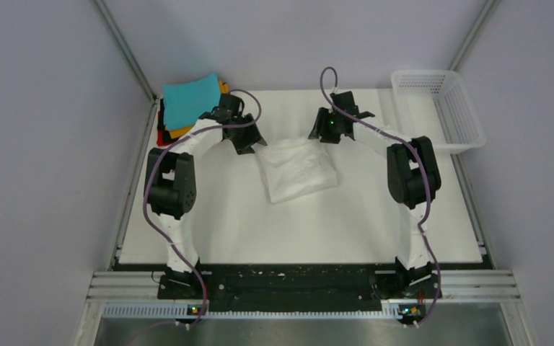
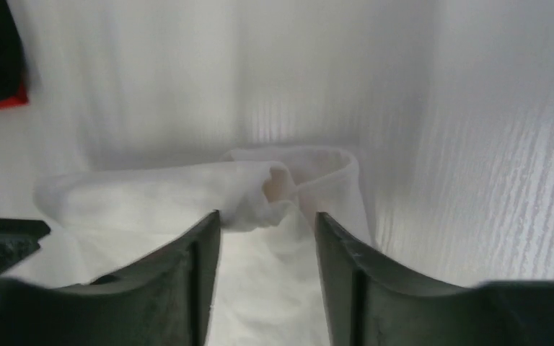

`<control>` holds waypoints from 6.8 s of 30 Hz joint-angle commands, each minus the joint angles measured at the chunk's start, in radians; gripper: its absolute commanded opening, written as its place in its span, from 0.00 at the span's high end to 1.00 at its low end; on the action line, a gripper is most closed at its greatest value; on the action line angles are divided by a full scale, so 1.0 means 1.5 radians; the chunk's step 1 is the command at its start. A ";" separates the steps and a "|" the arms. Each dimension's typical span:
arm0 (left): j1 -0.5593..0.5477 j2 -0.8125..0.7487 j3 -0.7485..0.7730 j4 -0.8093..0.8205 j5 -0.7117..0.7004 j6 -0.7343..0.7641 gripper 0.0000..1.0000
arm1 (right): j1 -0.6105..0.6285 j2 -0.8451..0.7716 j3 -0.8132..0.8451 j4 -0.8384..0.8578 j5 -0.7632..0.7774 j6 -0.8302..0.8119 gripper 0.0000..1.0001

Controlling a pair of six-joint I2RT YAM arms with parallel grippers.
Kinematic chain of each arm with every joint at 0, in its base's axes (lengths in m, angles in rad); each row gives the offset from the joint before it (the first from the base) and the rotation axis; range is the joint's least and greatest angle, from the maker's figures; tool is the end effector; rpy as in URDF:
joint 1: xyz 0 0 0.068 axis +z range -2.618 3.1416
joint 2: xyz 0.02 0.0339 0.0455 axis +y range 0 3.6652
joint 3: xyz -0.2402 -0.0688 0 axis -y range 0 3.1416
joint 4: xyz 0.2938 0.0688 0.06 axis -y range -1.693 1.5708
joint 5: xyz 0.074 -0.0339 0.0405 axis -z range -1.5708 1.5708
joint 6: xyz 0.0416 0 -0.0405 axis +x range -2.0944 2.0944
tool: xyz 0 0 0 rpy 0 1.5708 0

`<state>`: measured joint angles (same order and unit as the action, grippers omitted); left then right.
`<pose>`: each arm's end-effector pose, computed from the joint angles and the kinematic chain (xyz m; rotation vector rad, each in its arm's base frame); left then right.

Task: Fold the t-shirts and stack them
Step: Fold the long partially folded tshirt into a neat square, then put the neatly folded tshirt into the corner of the board with the left arm, then reset both arms

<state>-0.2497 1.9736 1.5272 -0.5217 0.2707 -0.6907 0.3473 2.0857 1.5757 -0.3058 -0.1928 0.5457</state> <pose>0.4524 -0.1269 0.1678 -0.4683 2.6001 -0.6922 0.4700 0.1786 0.1479 0.1501 2.4629 0.6372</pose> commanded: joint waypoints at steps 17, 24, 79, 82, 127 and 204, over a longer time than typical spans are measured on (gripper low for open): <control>-0.087 -0.203 -0.183 0.214 0.120 -0.087 0.01 | -0.018 -0.321 -0.334 0.280 -0.390 0.111 0.01; -0.127 -0.153 -0.255 0.259 0.138 -0.120 0.01 | -0.013 -0.244 -0.420 0.304 -0.353 0.119 0.01; -0.236 0.037 -0.070 -0.056 -0.310 -0.144 0.38 | -0.031 -0.687 -0.605 0.017 0.107 -0.045 0.01; -0.235 0.071 -0.030 -0.057 -0.306 -0.138 0.44 | -0.030 -0.696 -0.610 0.014 0.115 -0.045 0.01; -0.063 0.117 0.392 0.092 -0.751 0.597 1.00 | -0.030 -0.689 -0.584 -0.013 0.308 -0.120 0.01; 0.261 0.099 0.531 -0.094 -0.353 0.206 0.01 | -0.030 -0.509 -0.449 -0.003 0.297 -0.131 0.01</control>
<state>0.1383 2.3005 2.3592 -0.7002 -0.3393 -0.4023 0.3092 1.3972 0.8787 -0.3233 0.2138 0.3336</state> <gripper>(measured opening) 0.986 0.986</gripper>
